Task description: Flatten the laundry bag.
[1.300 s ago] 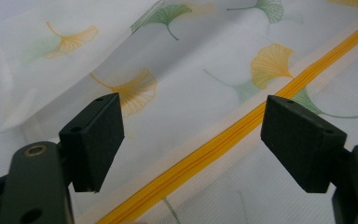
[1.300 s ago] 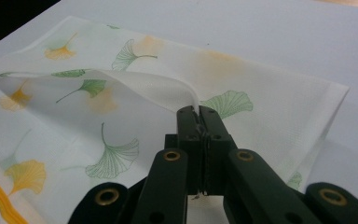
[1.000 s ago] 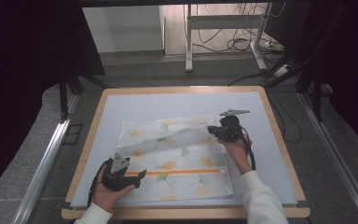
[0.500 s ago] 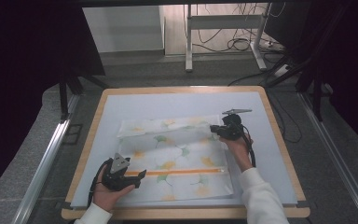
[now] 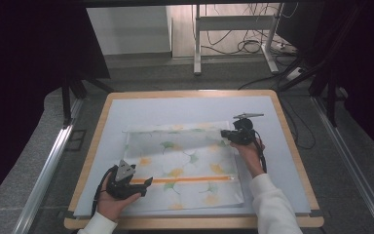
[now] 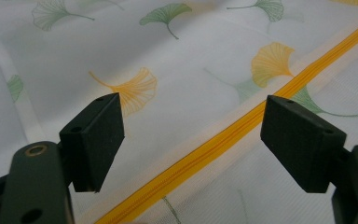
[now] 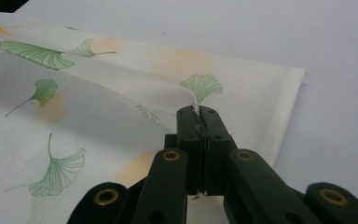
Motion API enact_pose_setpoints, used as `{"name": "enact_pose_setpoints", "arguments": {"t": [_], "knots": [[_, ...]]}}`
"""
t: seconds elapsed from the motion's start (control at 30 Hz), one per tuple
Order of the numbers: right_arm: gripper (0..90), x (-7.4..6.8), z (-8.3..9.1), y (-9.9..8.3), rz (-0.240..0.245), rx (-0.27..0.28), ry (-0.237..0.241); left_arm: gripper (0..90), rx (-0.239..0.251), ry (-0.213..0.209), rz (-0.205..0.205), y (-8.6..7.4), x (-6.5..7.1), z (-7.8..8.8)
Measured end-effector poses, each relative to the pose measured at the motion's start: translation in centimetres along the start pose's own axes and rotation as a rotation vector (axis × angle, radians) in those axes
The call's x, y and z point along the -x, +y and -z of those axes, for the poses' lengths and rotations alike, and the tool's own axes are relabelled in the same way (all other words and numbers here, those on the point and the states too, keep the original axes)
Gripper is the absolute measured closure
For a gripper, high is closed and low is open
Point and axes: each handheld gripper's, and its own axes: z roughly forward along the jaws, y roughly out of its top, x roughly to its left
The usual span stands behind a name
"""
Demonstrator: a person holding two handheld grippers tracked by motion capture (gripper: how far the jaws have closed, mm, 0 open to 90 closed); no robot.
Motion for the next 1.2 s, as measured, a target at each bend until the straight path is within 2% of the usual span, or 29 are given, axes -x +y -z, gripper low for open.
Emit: {"name": "enact_pose_setpoints", "arguments": {"t": [0.4,0.5,0.7,0.77,1.2], "knots": [[87.5,0.3,-0.5,0.8,-0.004,0.005,0.009,21.1,-0.001,0.000,0.013,-0.1,-0.2,0.1],[87.6,0.8,-0.8,1.0,-0.034,0.000,0.011,21.2,-0.001,-0.002,0.013,-0.1,-0.2,0.0],[87.6,1.0,-1.1,1.9,-0.046,-0.006,-0.011,21.1,0.003,-0.011,0.011,-0.1,-0.2,0.1],[87.6,1.2,-1.4,2.2,-0.055,-0.024,-0.024,21.2,0.003,-0.014,0.011,-0.1,-0.2,0.1],[87.5,1.4,-2.4,3.9,-0.062,-0.021,-0.054,21.2,0.002,-0.023,0.015,-0.2,-0.3,0.2]]}}
